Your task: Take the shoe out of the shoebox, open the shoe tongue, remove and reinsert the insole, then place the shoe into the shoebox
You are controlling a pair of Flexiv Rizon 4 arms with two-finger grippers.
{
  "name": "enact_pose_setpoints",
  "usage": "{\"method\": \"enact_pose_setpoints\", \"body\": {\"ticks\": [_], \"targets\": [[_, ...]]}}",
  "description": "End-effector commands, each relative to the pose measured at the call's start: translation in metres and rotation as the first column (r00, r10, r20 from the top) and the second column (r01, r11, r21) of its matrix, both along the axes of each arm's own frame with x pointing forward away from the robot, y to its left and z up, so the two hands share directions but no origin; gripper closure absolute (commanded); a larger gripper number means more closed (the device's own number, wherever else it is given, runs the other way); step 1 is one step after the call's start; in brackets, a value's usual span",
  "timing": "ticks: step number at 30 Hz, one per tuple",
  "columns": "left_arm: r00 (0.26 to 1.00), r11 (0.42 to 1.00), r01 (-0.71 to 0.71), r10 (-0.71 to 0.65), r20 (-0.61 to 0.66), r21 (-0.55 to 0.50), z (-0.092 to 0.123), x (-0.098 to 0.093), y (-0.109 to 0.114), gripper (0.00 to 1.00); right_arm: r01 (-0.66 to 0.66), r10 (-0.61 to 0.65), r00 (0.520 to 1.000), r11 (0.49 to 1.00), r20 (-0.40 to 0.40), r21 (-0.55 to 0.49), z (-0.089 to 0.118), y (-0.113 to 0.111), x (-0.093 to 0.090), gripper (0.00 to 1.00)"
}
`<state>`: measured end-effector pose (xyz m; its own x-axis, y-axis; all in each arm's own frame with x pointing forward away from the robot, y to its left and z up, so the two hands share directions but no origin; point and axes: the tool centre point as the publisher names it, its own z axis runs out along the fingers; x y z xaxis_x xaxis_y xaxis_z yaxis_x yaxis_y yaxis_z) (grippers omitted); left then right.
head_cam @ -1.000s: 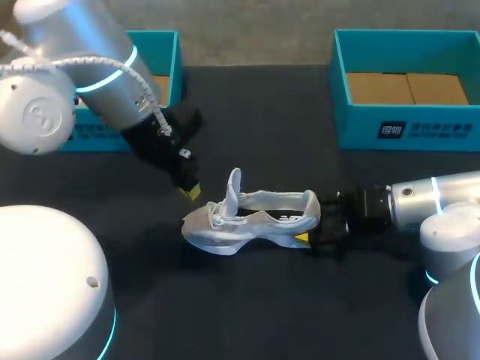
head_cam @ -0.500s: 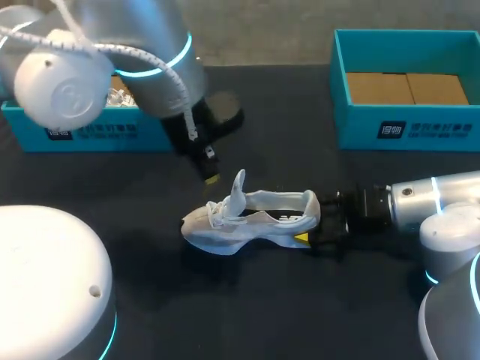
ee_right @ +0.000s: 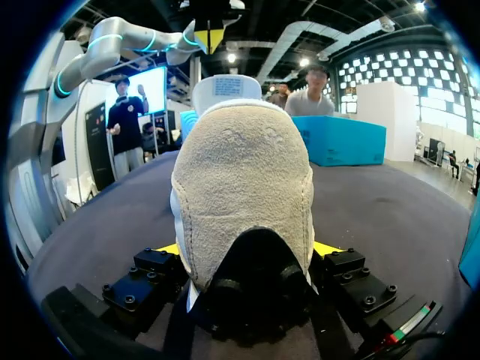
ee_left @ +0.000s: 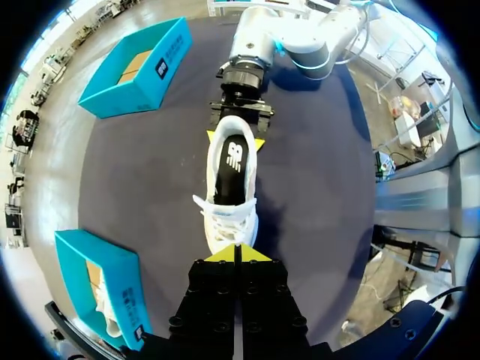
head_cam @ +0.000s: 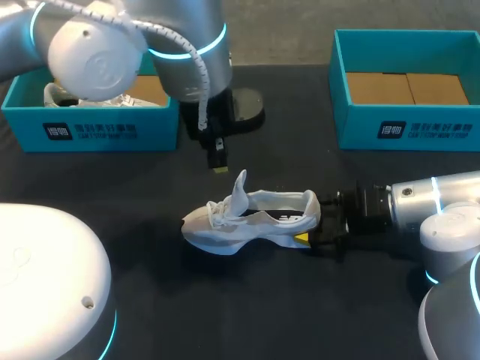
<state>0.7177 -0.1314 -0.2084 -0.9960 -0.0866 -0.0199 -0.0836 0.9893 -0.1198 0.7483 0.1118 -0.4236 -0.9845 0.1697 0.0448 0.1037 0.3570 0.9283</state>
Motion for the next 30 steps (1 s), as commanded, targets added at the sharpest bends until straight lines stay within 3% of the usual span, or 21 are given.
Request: {"method": "enact_pose_setpoints", "body": {"ticks": [1, 9, 17, 30], "targets": [[1.000, 1.000, 0.000, 0.000, -0.001, 0.015, 0.001, 0.001, -0.003, 1.00, 0.000, 0.000, 1.000, 1.000, 0.000, -0.003, 0.000, 0.000, 0.000, 1.00], [0.999, 0.999, 0.035, -0.035, 0.022, 0.014, -0.001, 0.000, -0.008, 1.00, 0.000, 0.000, 1.000, 1.000, 0.000, -0.003, 0.000, 0.000, 0.000, 1.00], [0.987, 0.986, 0.159, -0.158, 0.023, -0.045, -0.018, 0.004, -0.041, 1.00, 0.000, 0.000, 1.000, 1.000, 0.000, -0.003, 0.000, 0.000, 0.000, 1.00], [0.970, 0.969, 0.243, -0.244, -0.005, -0.051, -0.051, 0.015, -0.082, 1.00, 0.000, 0.000, 1.000, 1.000, 0.000, -0.003, 0.000, 0.000, 0.000, 1.00]]}}
